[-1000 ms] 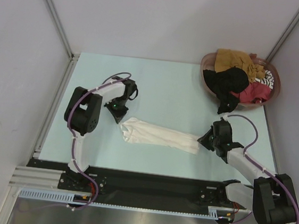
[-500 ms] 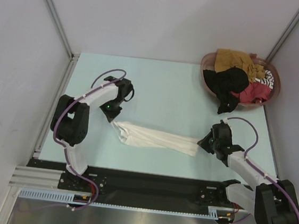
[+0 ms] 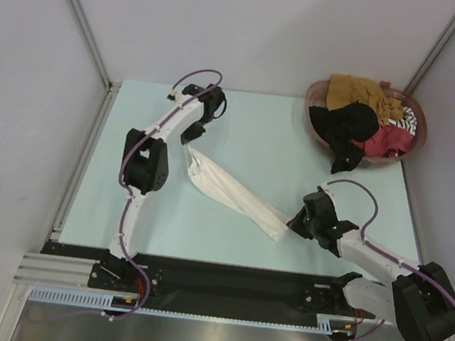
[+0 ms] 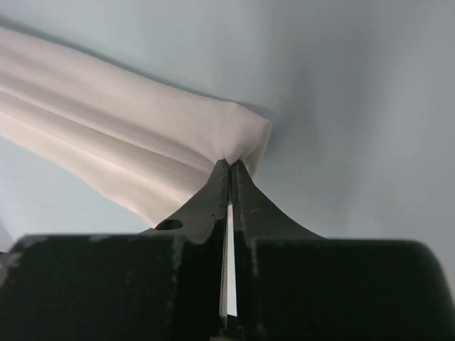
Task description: Fold and stack the tank tops
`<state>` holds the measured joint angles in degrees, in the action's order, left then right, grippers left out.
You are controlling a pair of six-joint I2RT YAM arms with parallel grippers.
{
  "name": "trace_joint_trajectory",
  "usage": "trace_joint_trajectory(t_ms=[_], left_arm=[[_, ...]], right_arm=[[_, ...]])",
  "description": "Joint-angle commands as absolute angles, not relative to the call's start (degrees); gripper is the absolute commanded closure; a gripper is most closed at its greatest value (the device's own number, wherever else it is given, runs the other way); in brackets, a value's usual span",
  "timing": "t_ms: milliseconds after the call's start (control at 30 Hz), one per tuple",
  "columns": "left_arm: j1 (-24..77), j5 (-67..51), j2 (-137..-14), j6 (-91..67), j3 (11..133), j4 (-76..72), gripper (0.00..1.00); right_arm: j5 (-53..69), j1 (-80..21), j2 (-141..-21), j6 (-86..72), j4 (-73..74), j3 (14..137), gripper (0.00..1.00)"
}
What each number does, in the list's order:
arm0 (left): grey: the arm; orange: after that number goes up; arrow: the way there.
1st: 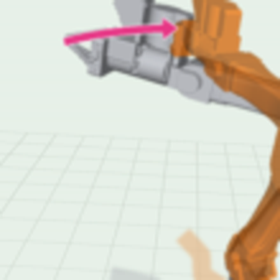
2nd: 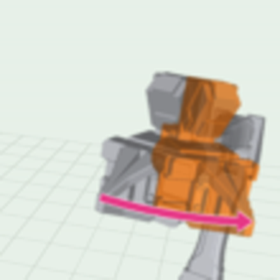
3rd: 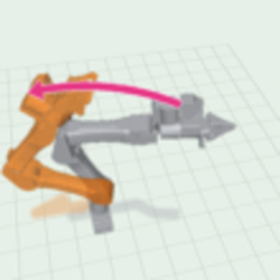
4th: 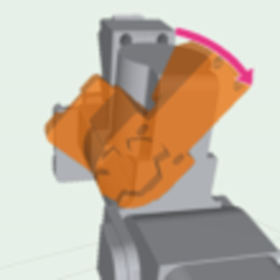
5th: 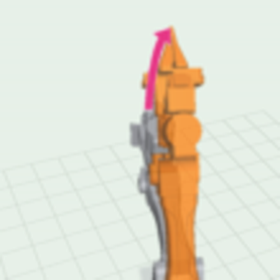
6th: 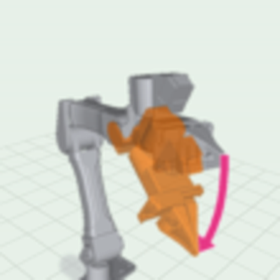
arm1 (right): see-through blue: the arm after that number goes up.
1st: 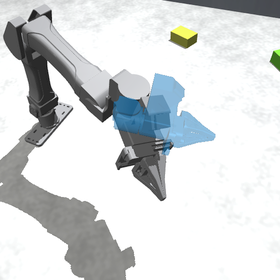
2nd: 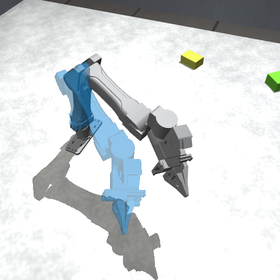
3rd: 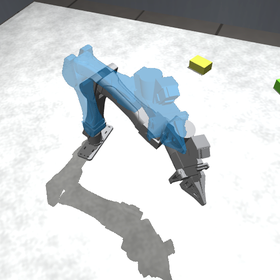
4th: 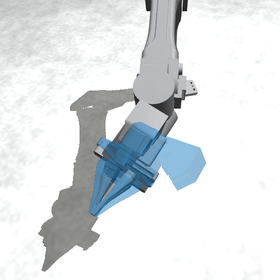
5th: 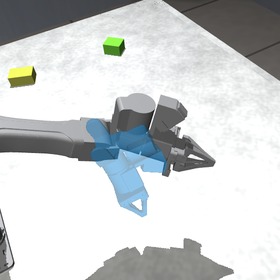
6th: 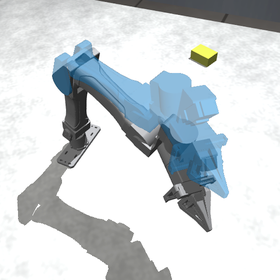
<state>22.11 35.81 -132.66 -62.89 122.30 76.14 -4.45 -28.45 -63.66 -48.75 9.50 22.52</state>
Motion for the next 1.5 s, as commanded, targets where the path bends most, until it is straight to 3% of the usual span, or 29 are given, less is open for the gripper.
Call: trace_joint_trajectory(t_ms=[0, 267, 467, 1033, 1167, 1233, 1267, 1367, 1400, 1467], left_arm=[[22.06, 41.75, -134.38, -52.58, 131.64, 77.0, 1.0], [22.32, 35.43, -134.73, -35.26, 132.01, 56.9, 1.0], [23.46, 29.71, -143.08, -28.22, 144.83, 57.48, 1.0], [29.35, 27.87, -143.79, -14.5, 142.21, 44.92, 0.99], [29.18, 27.6, -143.26, -14.41, 141.5, 44.56, 0.94], [29.0, 26.9, -142.91, -14.41, 140.63, 44.3, 0.85], [28.83, 26.72, -142.3, -14.59, 140.19, 43.95, 0.81], [28.48, 26.8, -140.63, -15.2, 138.78, 43.86, 0.47], [28.3, 26.81, -140.02, -15.12, 138.08, 43.77, 0.28], [28.21, 26.28, -137.48, -15.12, 137.03, 43.07, 0.11]], right_arm=[[-8.34, -31.98, -65.21, -52.29, 10.11, 23.99, 1.0], [-10.89, -44.1, -71.8, -57.83, 7.73, 26.62, 1.0], [-13.45, -51.58, -77.51, -61.34, 7.21, 30.23, 1.0], [-12.22, -68.55, -95.44, -65.21, 3.09, 43.85, 1.0], [-11.86, -69.78, -97.12, -65.22, 3.78, 45.79, 0.96], [-12.3, -69.87, -96.68, -65.13, 4.48, 45.97, 0.94], [-13.0, -69.87, -96.51, -65.21, 4.83, 45.79, 0.87], [-14.58, -70.05, -94.49, -65.3, 5.97, 44.91, 0.72], [-15.11, -70.48, -93.87, -65.48, 6.41, 44.56, 0.71], [-16.43, -70.84, -91.95, -65.74, 7.64, 43.69, 0.71]])
